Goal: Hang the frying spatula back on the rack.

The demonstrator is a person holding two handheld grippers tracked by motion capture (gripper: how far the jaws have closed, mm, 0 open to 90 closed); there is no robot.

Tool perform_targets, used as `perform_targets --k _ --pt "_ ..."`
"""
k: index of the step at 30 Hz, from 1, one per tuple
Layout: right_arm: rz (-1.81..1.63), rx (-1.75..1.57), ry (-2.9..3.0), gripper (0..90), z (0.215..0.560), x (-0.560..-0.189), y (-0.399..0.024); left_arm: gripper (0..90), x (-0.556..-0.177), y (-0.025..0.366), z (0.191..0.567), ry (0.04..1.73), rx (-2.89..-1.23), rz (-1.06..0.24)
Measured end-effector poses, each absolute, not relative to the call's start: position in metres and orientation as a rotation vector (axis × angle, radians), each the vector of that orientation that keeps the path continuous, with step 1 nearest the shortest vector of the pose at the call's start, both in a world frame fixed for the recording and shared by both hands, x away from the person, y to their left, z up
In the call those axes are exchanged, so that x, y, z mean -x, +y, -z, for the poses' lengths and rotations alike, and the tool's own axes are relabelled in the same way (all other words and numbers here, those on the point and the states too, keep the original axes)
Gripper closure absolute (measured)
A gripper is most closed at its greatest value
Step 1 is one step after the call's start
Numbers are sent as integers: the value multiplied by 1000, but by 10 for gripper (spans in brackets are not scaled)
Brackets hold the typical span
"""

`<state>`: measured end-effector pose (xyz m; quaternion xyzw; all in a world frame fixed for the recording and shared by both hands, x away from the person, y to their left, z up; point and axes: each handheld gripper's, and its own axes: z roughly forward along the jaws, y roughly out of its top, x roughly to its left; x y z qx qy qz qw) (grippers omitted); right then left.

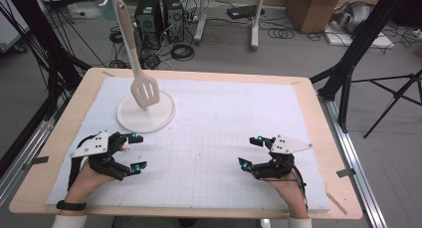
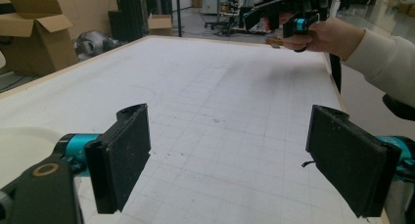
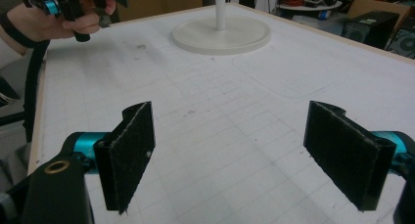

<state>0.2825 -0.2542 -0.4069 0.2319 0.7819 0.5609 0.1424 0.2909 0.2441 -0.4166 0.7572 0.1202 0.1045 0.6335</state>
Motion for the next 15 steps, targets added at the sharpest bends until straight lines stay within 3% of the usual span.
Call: perform_targets --k 15 --pt "-1621 -656 2246 182 406 -282 -256 170 -291 244 418 284 -1733 -246"
